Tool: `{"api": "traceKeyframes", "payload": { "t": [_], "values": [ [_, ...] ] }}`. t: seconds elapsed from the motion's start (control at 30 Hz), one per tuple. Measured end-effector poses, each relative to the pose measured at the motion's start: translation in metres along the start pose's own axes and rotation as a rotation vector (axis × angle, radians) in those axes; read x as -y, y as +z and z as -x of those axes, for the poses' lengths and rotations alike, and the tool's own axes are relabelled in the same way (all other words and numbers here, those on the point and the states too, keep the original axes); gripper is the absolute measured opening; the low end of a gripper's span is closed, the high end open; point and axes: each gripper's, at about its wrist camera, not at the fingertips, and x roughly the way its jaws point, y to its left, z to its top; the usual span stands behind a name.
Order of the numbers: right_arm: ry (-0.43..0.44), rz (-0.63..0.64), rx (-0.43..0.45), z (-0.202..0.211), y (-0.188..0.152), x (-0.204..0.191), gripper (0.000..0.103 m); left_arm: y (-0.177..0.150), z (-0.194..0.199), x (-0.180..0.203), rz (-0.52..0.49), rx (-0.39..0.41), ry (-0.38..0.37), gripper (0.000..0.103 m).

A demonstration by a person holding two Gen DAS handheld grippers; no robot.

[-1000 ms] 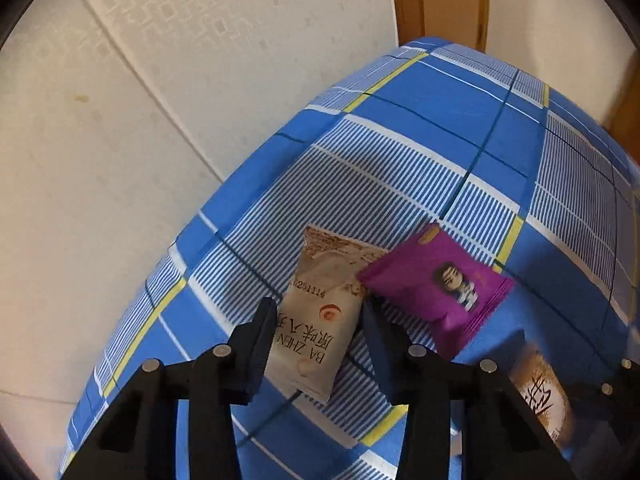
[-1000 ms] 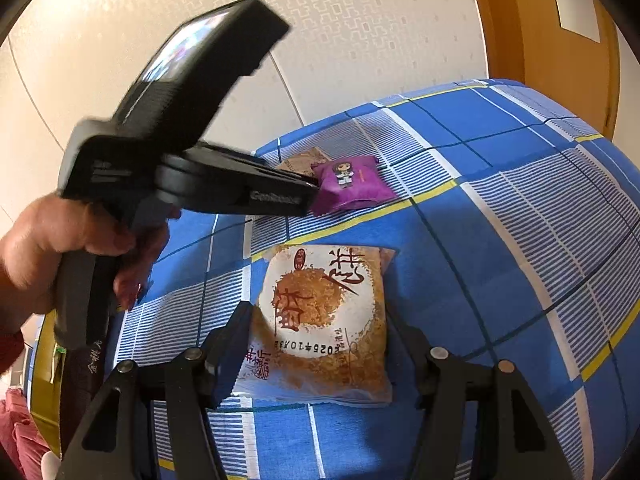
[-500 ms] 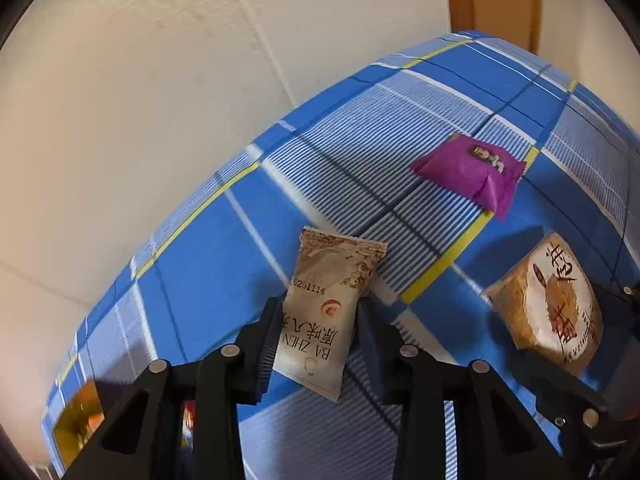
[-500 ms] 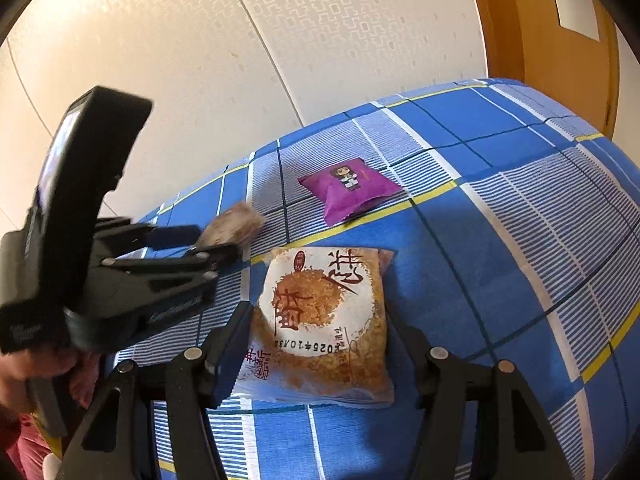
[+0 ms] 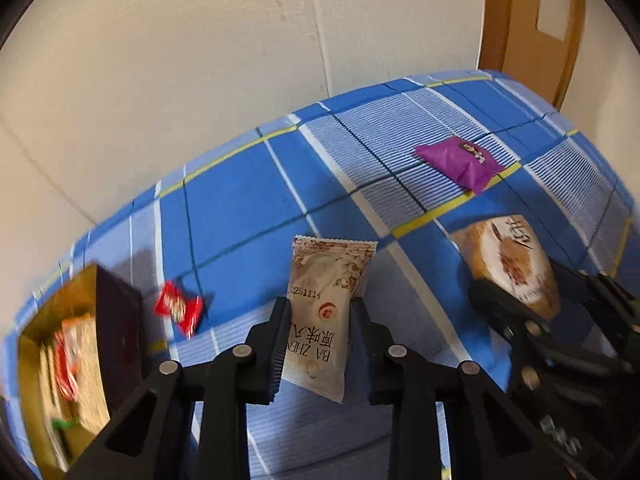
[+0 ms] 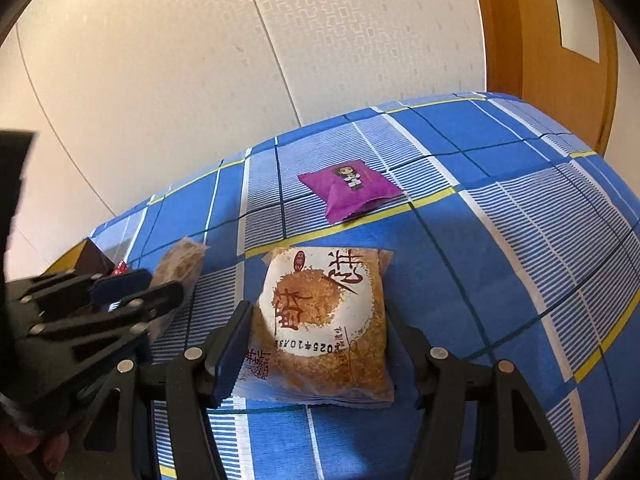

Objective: Organize snacks
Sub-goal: 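Carry the white pack into the gold tray and open the left tool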

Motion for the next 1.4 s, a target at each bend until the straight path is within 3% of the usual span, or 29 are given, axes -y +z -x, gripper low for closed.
{"api": "traceKeyframes", "payload": {
  "t": [0.23, 0.6, 0.77, 1.07, 1.4],
  "values": [
    [-0.022, 0.014, 0.004, 0.000, 0.001, -0.001, 0.064, -0.022, 0.027, -0.017, 0.030, 0.039, 0.001, 0.028],
    [-0.067, 0.067, 0.020, 0.000, -0.001, -0.008, 0.064, -0.049, 0.078, -0.058, 0.165, 0.109, -0.062, 0.028],
    [-0.081, 0.074, 0.026, 0.000, -0.002, -0.010, 0.064, -0.066, 0.098, -0.086, 0.226, 0.127, -0.055, 0.028],
    [-0.071, 0.069, 0.030, 0.001, -0.002, -0.009, 0.064, -0.107, 0.114, -0.156, 0.354, 0.107, 0.040, 0.028],
    [-0.066, 0.065, 0.031, 0.002, -0.002, -0.008, 0.064, -0.152, 0.090, -0.214, 0.431, -0.007, 0.134, 0.028]
  ]
}}
